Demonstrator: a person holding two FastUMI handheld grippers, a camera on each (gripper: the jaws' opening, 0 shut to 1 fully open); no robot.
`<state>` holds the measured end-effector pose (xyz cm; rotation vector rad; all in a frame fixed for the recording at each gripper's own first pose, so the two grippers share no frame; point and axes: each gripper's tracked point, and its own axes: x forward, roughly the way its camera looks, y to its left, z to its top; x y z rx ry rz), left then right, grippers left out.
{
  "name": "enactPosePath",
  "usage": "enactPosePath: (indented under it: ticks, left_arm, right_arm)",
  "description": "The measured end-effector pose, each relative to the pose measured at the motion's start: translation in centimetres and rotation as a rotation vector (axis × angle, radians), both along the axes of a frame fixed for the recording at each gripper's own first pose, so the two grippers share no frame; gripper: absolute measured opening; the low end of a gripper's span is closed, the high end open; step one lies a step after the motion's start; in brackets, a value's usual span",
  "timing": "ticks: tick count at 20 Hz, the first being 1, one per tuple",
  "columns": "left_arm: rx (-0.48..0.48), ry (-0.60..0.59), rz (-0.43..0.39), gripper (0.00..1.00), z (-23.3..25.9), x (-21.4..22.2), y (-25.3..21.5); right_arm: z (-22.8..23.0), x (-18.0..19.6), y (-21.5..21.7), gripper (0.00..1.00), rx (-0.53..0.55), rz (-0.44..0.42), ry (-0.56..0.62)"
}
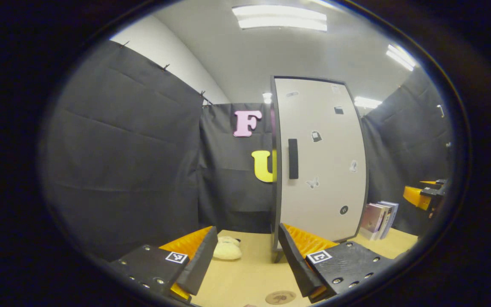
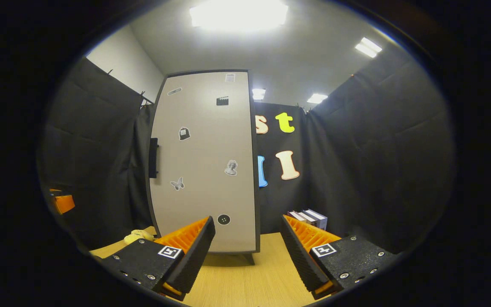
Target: Open the cabinet door with the right hand, grasp the bottle in the cabinet with the left hand and place it on the coaster, then close the cabinet door with the right hand.
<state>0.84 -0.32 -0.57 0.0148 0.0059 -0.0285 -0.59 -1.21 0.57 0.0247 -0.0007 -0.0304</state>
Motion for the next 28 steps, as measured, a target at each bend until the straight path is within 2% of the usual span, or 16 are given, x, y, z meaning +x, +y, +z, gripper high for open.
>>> enactPosePath:
  ticks: [2, 3, 5, 8, 9, 10, 12, 14, 15, 16, 17, 26, 28]
  left_arm:
    - [0.001, -0.003, -0.007, 0.89, 0.2, 0.2, -0.3]
    - [0.004, -0.003, -0.014, 0.86, 0.2, 0.3, -0.6]
    - [0.014, -0.009, -0.025, 0.89, 0.5, 0.3, -1.1]
    - [0.019, -0.019, -0.041, 0.89, 0.7, 0.3, -1.8]
    - [0.020, -0.021, -0.043, 0.86, 0.9, 0.3, -1.9]
    - [0.020, -0.021, -0.044, 0.89, 0.8, 0.3, -1.9]
    - [0.016, -0.021, -0.044, 0.86, 0.9, 0.3, -1.8]
    - [0.018, -0.027, -0.039, 0.89, 1.1, 0.2, -1.6]
    - [0.021, -0.031, -0.035, 0.89, 1.3, 0.1, -1.4]
    - [0.025, -0.035, -0.032, 0.82, 1.5, -0.1, -1.2]
    - [0.028, -0.037, -0.029, 0.82, 1.7, -0.2, -0.9]
    - [0.046, -0.034, 0.051, 0.82, 1.6, -2.3, 2.8]
    - [0.047, -0.028, 0.078, 0.85, 1.4, -2.9, 3.9]
  right_arm:
    - [0.0, 0.0, -0.1, 0.95, 0.005, -0.006, 0.001]
    - [0.0, 0.0, -0.3, 0.95, 0.007, -0.010, 0.000]
    - [-0.1, 0.0, -0.4, 0.95, 0.011, -0.012, 0.004]
    - [-0.3, 0.0, -0.2, 0.95, 0.019, -0.004, 0.009]
    - [-0.4, 0.1, -0.2, 0.95, 0.018, -0.003, 0.011]
    - [-0.3, 0.1, 0.0, 0.95, 0.015, -0.001, 0.012]
    - [-0.1, 0.3, 0.5, 0.95, 0.015, 0.011, 0.011]
    - [0.4, 0.9, 1.5, 0.95, 0.020, 0.034, 0.007]
    - [0.8, 1.2, 2.0, 0.95, 0.020, 0.050, 0.004]
    - [1.1, 1.6, 2.5, 0.95, 0.019, 0.063, 0.001]
    - [1.6, 2.0, 2.9, 0.95, 0.019, 0.076, -0.004]
    - [5.2, 6.5, 7.6, 0.95, 0.052, 0.168, -0.049]
    - [5.8, 7.5, 9.0, 0.95, 0.051, 0.194, -0.052]
